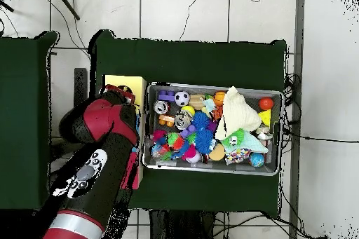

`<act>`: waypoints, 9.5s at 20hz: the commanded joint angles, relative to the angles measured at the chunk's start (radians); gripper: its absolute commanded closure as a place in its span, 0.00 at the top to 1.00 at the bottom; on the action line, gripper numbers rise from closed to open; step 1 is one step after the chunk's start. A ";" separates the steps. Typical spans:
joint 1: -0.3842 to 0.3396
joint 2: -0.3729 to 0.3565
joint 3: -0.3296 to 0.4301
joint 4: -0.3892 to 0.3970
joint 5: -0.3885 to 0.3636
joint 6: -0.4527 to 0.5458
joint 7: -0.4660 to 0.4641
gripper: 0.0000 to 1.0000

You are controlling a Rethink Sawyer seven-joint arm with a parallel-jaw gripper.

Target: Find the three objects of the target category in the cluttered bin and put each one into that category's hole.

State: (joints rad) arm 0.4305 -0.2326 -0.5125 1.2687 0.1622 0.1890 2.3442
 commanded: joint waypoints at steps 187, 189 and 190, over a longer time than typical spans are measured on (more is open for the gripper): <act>-1.095 -0.474 1.027 0.289 -0.664 0.395 -0.505 1.00; -1.119 -0.456 1.044 0.284 -0.664 0.418 -0.527 1.00; -1.136 -0.454 1.056 0.291 -0.648 0.449 -0.541 1.00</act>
State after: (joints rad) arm -0.6507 -0.7262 0.4021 1.5679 -0.4375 0.4727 2.1558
